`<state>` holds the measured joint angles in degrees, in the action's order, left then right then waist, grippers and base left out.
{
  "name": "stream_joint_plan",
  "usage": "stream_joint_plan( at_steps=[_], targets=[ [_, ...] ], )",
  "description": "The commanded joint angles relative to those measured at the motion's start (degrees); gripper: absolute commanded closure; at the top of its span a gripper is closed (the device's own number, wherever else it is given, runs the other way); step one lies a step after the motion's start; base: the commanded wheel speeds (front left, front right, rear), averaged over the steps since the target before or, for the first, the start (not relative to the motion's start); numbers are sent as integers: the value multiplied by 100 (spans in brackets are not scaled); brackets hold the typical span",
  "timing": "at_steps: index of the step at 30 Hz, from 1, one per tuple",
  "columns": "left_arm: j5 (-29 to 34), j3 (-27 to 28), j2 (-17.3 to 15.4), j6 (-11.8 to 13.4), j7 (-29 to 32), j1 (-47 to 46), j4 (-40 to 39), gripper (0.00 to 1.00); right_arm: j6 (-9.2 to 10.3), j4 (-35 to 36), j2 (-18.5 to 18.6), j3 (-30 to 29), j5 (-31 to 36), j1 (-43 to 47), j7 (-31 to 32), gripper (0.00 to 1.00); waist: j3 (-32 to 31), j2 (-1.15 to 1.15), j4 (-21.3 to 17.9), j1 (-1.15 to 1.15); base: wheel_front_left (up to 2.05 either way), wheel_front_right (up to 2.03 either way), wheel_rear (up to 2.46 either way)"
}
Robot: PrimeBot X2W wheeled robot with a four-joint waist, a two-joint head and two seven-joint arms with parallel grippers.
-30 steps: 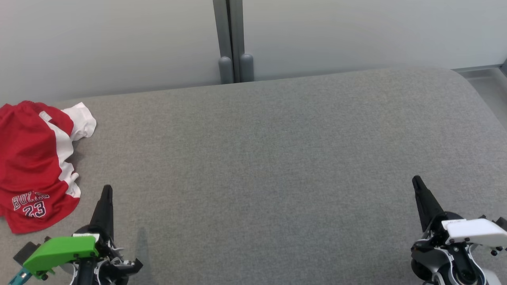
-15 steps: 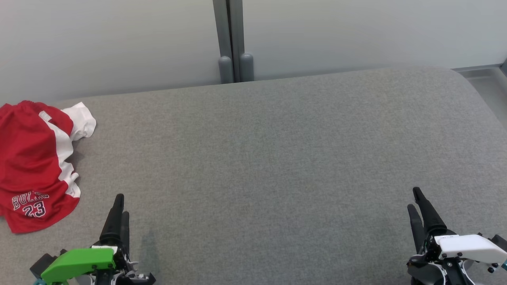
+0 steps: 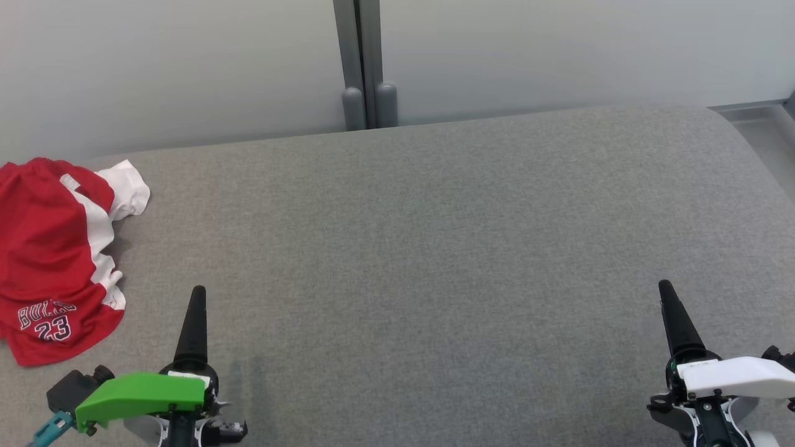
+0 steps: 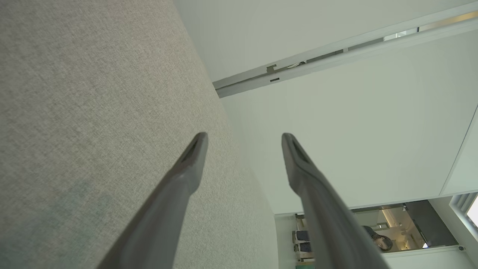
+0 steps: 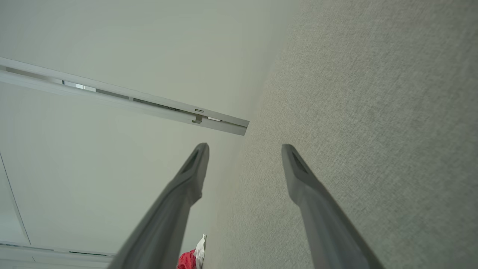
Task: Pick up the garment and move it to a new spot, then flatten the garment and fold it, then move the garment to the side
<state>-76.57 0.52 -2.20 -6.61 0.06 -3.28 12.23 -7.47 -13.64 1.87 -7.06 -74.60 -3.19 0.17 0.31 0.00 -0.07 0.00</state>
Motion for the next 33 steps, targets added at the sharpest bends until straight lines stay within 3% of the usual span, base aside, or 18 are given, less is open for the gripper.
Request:
stream_joint_plan(
  at_steps=[1, 16, 33],
  targets=[
    [305, -52, -31, 39, -63, -156, -172, 0, -1, 172, 54, -38, 295, -88, -72, 0, 2, 0, 1, 0, 0, 0, 0],
    [2213, -261, -44, 290, -381, -121, -389, 0, -1, 669, 67, -4, 2488, -65, -391, 0, 18, 0, 18, 0, 0, 0, 0],
    [3463, -366, -56, 295, -680, 110, -160, 0, -2, 446, 80, 196, 4076, 91, -697, 0, -12, 0, 45, 0, 0, 0, 0]
  ],
)
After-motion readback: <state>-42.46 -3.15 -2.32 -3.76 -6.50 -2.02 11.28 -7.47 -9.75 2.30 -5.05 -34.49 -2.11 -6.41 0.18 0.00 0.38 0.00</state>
